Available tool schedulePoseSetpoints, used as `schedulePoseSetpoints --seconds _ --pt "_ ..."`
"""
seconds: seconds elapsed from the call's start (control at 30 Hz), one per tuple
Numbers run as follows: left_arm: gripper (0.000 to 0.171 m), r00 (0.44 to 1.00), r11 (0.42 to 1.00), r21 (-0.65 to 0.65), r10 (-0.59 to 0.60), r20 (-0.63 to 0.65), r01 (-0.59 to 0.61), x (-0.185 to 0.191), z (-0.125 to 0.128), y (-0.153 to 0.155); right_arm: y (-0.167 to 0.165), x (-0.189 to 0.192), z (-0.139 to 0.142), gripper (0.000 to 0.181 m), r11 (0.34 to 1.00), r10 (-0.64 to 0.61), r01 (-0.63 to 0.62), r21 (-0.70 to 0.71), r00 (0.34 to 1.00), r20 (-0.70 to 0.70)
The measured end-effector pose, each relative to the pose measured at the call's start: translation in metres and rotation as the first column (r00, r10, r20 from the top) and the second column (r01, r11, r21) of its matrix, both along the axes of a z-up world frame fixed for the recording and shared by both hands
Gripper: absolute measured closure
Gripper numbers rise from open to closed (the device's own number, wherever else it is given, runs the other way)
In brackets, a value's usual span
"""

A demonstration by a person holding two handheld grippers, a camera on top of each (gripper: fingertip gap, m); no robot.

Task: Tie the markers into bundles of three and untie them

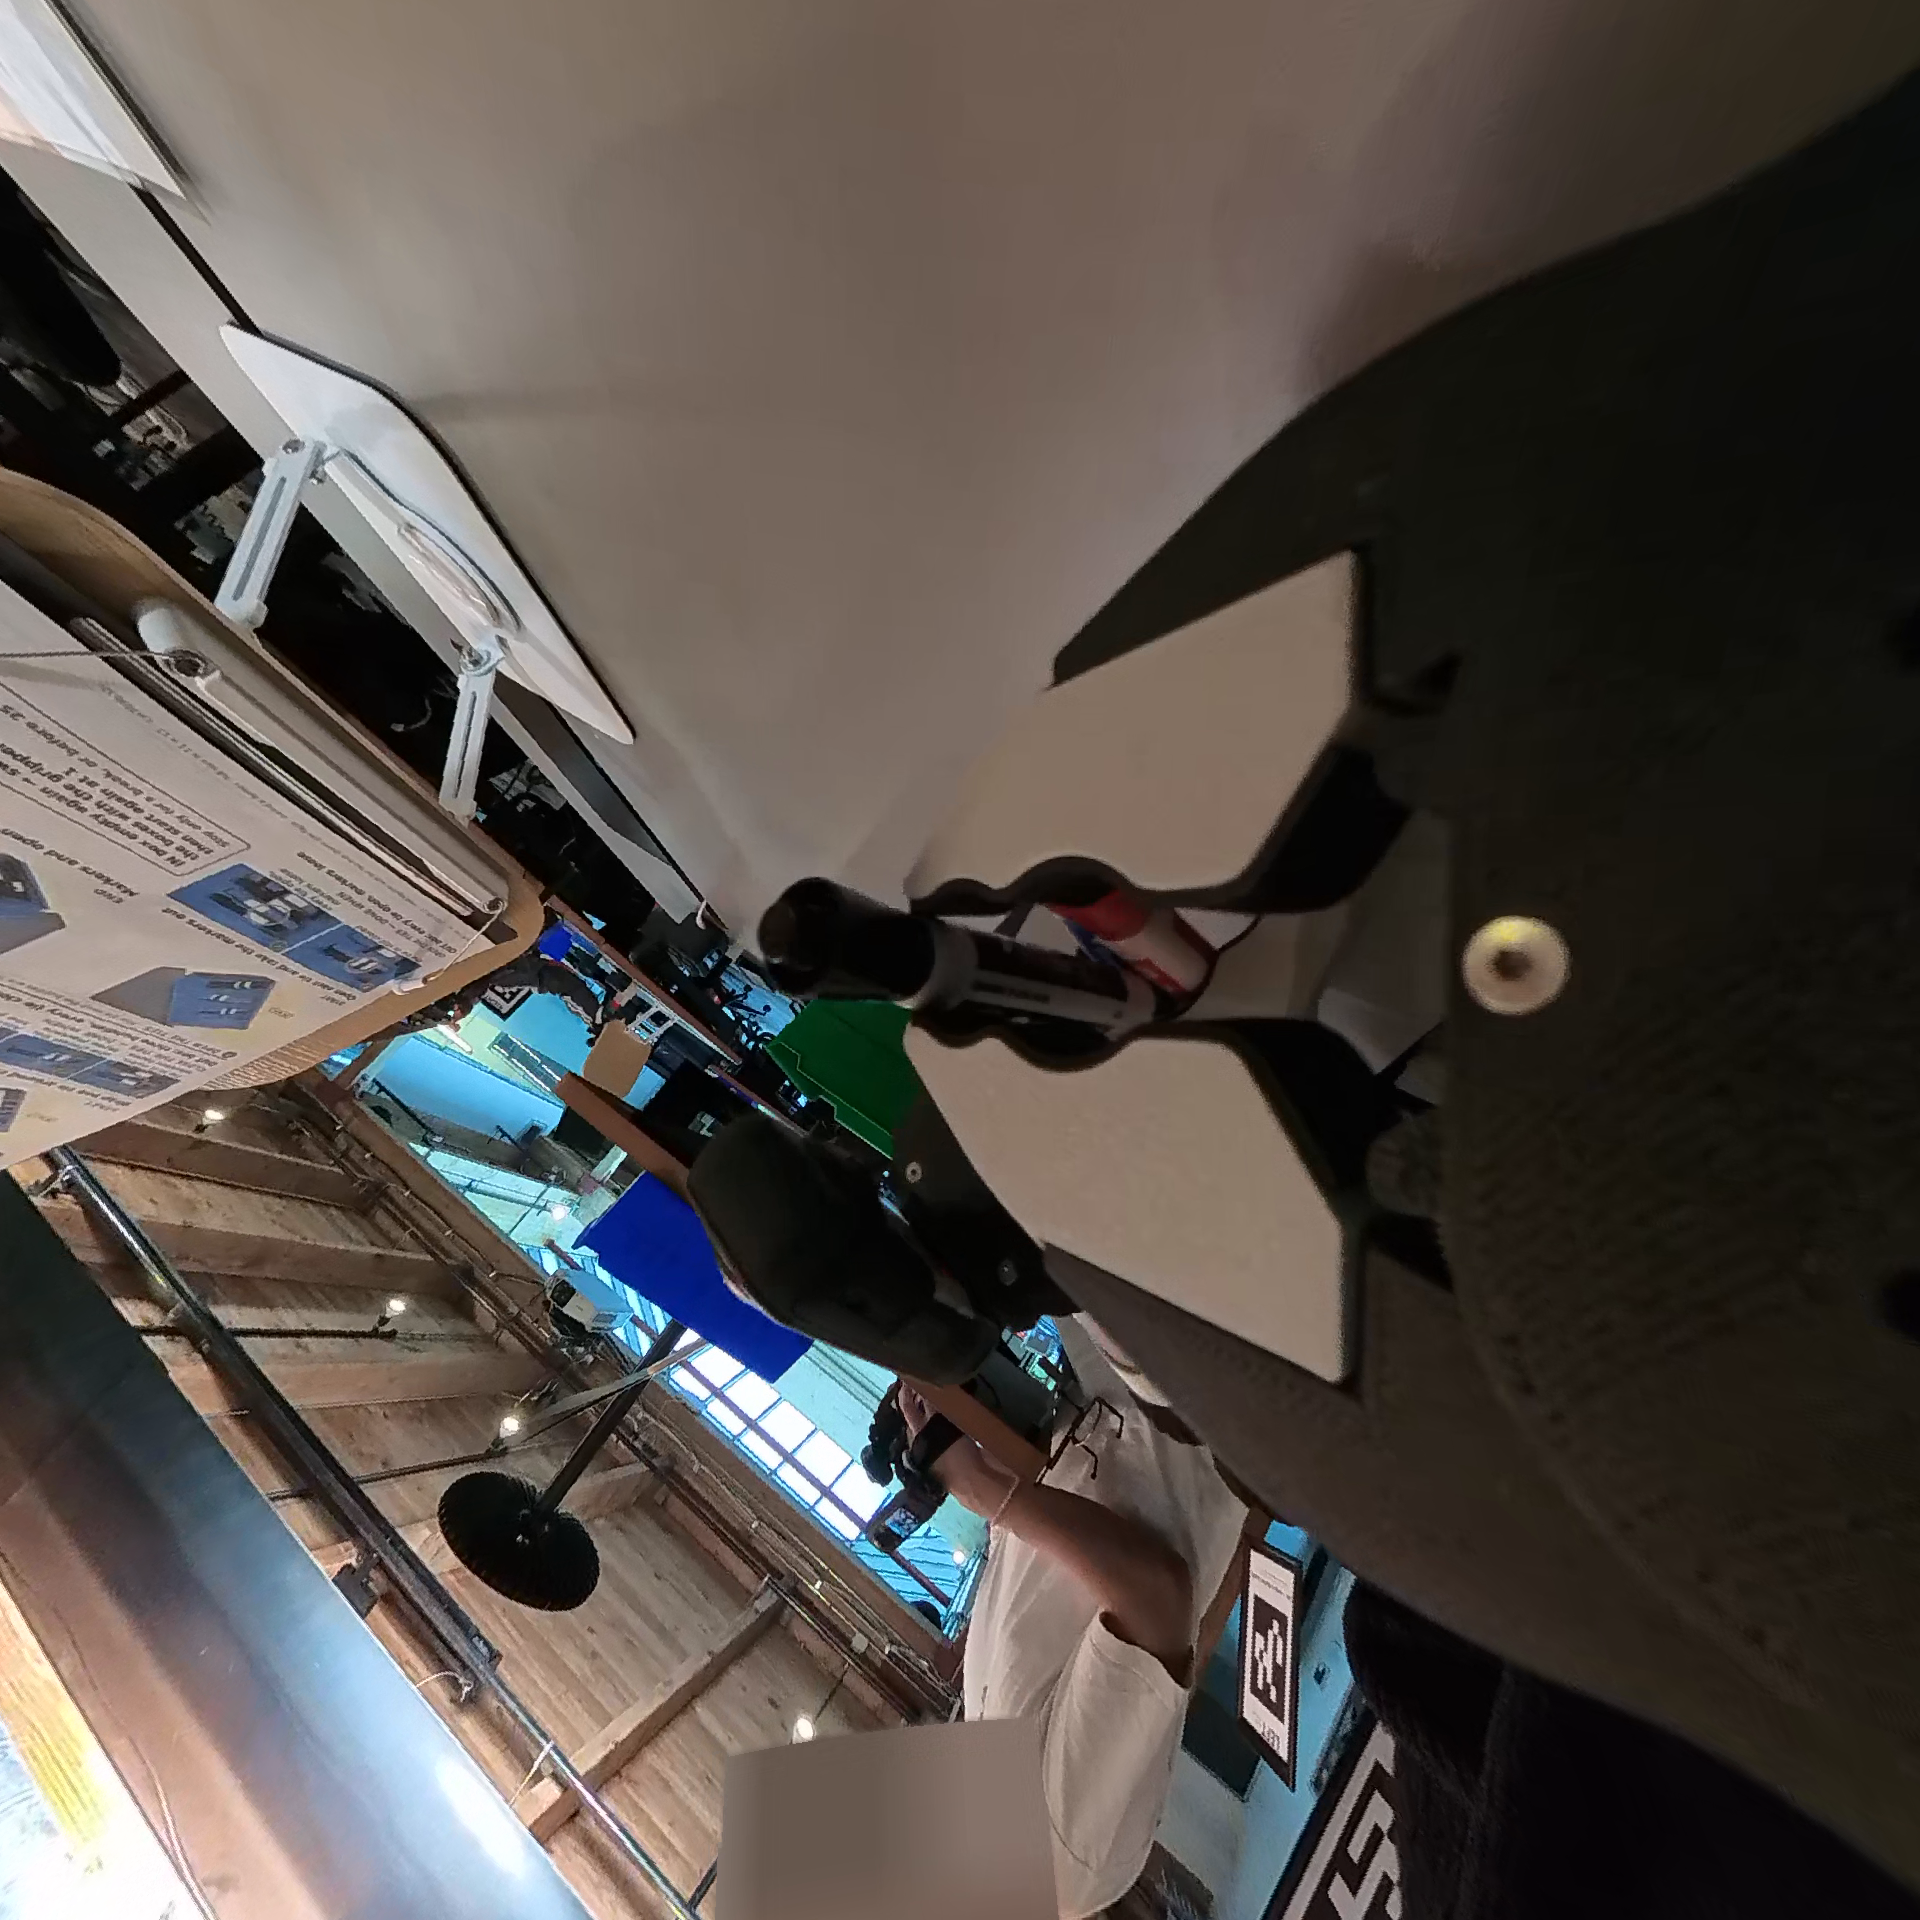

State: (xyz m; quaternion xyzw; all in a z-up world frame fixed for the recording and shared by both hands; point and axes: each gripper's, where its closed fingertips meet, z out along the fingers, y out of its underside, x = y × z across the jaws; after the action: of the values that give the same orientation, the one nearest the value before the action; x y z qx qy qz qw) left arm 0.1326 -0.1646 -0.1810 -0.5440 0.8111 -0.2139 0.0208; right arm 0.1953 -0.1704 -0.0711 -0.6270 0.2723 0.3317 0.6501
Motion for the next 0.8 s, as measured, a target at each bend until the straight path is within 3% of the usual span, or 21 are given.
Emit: schedulePoseSetpoints --seconds 0.5,0.8 --pt "0.127 0.998 0.998 0.017 0.063 -0.018 -0.062 -0.022 0.001 0.028 0.022 -0.024 0.004 0.164 0.997 0.081 -0.081 0.003 0.994 0.074" --pt "0.128 0.993 0.993 0.045 0.115 -0.031 -0.113 -0.036 0.003 0.049 0.036 -0.038 0.003 0.164 0.988 0.152 -0.153 0.02 0.988 0.039"
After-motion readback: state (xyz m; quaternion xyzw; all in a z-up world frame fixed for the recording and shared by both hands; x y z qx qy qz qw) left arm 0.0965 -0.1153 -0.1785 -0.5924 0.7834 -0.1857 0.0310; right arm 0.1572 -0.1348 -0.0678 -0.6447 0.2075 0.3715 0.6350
